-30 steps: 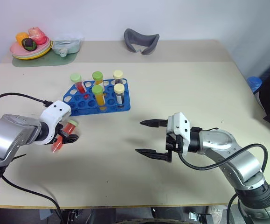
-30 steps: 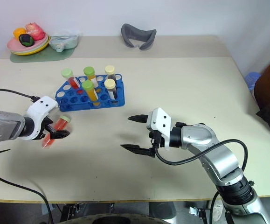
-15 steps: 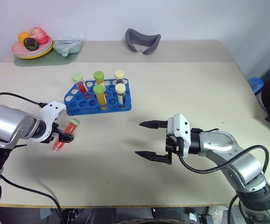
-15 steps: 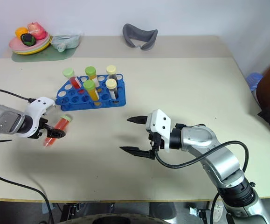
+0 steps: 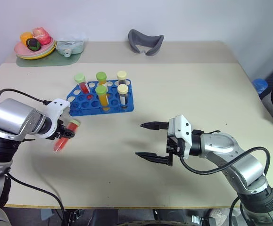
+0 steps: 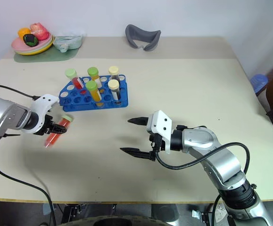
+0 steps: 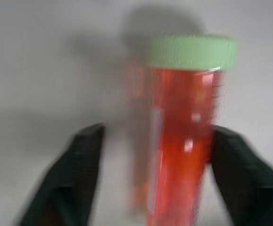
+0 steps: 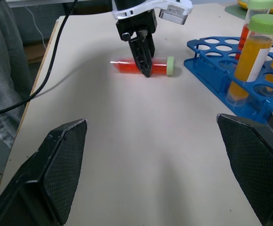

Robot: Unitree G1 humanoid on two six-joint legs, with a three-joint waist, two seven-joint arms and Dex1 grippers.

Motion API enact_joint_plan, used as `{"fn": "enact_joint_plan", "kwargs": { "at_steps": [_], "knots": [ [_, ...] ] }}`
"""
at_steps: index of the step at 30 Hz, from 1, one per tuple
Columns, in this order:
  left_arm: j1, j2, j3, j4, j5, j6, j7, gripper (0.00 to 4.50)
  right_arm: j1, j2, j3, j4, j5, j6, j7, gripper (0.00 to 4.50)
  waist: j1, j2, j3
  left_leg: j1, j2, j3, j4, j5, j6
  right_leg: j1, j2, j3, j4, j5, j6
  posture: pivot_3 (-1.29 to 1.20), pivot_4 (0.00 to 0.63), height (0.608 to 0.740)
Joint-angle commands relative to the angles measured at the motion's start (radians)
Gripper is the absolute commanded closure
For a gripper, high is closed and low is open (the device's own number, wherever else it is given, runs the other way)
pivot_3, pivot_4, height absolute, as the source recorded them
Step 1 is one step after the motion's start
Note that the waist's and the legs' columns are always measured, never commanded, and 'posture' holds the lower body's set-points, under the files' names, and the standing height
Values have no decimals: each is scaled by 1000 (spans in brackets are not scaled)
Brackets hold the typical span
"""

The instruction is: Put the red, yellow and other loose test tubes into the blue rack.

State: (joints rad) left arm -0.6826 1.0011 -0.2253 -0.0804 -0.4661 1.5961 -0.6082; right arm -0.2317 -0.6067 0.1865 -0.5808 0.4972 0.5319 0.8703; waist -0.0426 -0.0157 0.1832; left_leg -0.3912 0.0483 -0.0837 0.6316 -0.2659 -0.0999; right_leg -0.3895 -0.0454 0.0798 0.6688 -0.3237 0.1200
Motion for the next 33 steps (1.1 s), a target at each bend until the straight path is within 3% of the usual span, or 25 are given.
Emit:
{"fn": "enact_joint_plan", "kwargs": {
  "at_steps": [1, 2, 3, 9, 13, 17, 20, 23, 26, 30, 33],
  "knots": [
    [2, -4, -25, 0, -1, 12, -4, 3280, 7, 9, -6, -28, 21, -6, -1, 0, 0, 0, 0, 0, 0, 0, 0, 0, 0, 0, 0, 0, 0, 0, 0, 0, 150, 740],
    [4, -2, -24, -3, -2, 12, -4, 3655, 7, 9, -7, -27, 21, -6, -2, 0, -1, 0, 0, 0, 0, 0, 0, 0, 0, 0, 0, 0, 0, 0, 0, 0, 150, 740],
    [8, 3, -22, -10, -4, 11, -7, 3729, 7, 9, -7, -27, 21, -6, -1, 0, -1, 0, 0, 0, 0, 0, 0, 0, 0, 0, 0, 0, 0, 0, 0, 0, 150, 740],
    [41, 33, 48, -26, -9, 16, -4, 3729, 6, 8, -6, -27, 21, -6, 1, 0, -4, 0, 0, 0, 0, 0, 0, 0, 0, 0, 0, 0, 0, 0, 0, 0, 150, 740],
    [101, 45, 282, -42, 15, 12, 40, 3729, 29, -1, -17, -46, 29, -2, 0, 0, -7, -1, 1, -1, 0, 0, -1, 0, 0, -2, 1, 0, 0, 0, 0, 0, 150, 740],
    [222, -42, 603, -230, 47, -293, 96, 3729, 43, -6, -31, -53, 39, 2, -6, 0, 0, -2, 1, -2, 1, 0, 0, 0, 0, -2, 0, 0, 0, 0, 0, 0, 150, 740],
    [267, -168, 732, -321, 76, -550, 158, 3729, 31, -3, -51, -28, 35, -6, -16, 0, 10, -2, 1, -2, 0, 0, 0, 0, 0, 0, -1, -1, -2, 0, 0, 0, 150, 740],
    [299, -307, 733, -371, 107, -768, 220, 3729, 7, 8, -52, 3, 25, -12, -27, 0, 16, -2, 0, -2, 0, 0, 0, 0, 0, 0, -2, -1, -3, 0, 0, 0, 150, 740],
    [369, -405, 620, -364, 218, -1021, 269, 3729, -12, 20, -39, 27, 16, -18, -30, 0, 18, -2, 0, -1, 0, 1, 0, 0, 0, 0, -1, 0, -2, 0, 0, 0, 150, 740],
    [419, -607, 551, -266, 283, -1288, 378, 3729, -24, 31, -30, 42, 4, -27, -35, 0, 26, -3, 0, -2, 0, 1, 0, 0, 0, 0, -1, 0, -3, 0, 0, 0, 150, 740],
    [449, -681, 496, -172, 347, -1490, 401, 3729, -21, 32, -31, 37, 0, -26, -41, 0, 25, -3, 0, -2, 0, 1, 0, 0, 0, 0, -1, 0, -3, 0, 0, 0, 150, 740]
  ]
}}
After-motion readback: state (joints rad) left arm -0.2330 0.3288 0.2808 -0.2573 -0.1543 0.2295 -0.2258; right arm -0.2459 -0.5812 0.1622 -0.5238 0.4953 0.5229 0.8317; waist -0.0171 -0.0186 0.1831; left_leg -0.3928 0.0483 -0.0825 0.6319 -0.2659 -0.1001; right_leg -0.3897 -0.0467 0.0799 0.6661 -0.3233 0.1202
